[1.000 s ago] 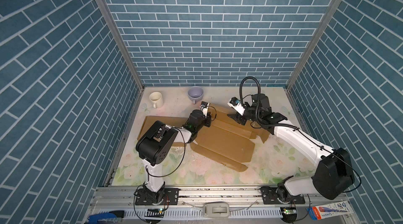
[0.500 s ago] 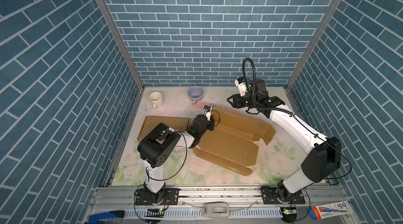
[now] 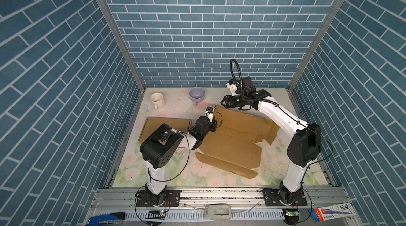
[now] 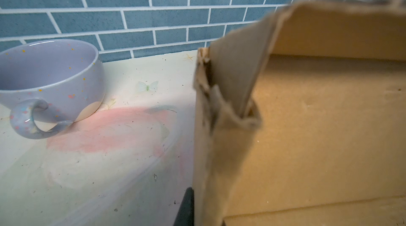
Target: Fold the paper box
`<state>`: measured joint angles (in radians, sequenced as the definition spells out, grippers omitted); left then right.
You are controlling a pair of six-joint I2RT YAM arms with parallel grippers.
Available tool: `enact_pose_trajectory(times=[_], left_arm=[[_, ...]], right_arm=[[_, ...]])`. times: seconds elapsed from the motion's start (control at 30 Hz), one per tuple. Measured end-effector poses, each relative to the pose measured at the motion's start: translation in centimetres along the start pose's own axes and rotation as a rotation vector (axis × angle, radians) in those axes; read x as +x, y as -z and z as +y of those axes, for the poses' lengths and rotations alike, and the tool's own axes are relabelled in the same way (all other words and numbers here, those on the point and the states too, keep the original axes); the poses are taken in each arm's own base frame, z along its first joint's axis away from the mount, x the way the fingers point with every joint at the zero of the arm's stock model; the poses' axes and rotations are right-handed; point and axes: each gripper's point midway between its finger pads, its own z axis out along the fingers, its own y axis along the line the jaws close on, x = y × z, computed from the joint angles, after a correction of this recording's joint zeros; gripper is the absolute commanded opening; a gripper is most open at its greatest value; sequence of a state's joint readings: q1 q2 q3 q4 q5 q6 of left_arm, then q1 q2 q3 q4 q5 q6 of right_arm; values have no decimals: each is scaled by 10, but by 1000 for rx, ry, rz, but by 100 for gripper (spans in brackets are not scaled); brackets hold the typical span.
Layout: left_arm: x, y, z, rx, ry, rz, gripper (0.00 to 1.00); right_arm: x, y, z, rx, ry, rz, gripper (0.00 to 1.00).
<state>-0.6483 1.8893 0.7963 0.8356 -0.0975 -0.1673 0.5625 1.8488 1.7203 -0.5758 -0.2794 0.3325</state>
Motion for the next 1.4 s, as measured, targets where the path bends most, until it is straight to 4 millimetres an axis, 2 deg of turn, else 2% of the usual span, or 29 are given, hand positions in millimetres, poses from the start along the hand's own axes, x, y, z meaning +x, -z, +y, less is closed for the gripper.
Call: enact_pose_trajectory(times=[0.1,0.37,0.7,0.8,0.97,1.17,1.4], left_arm=[[0,-1,0,-3,0,-1,12],[1,-1,1,-5,-1,2,14],[4,-2,12,-14,12,17,26],[4,-2,12,-7,13,22,23],[3,-4,11,-5,13,27,11],[4,-2,10,-45,-2,4,1],[5,1,11,-77,-18,-52,0]], right_arm=[[1,-6,0,-2,-2,17,57],[25,-34,-11,19,10,110,53],[34,-40,0,32,81,132,52],[35,-41,2,42,93,131,52],[35,-42,4,50,113,130,52],[37,-41,6,48,139,137,58],[36,-32,13,27,183,187,61]])
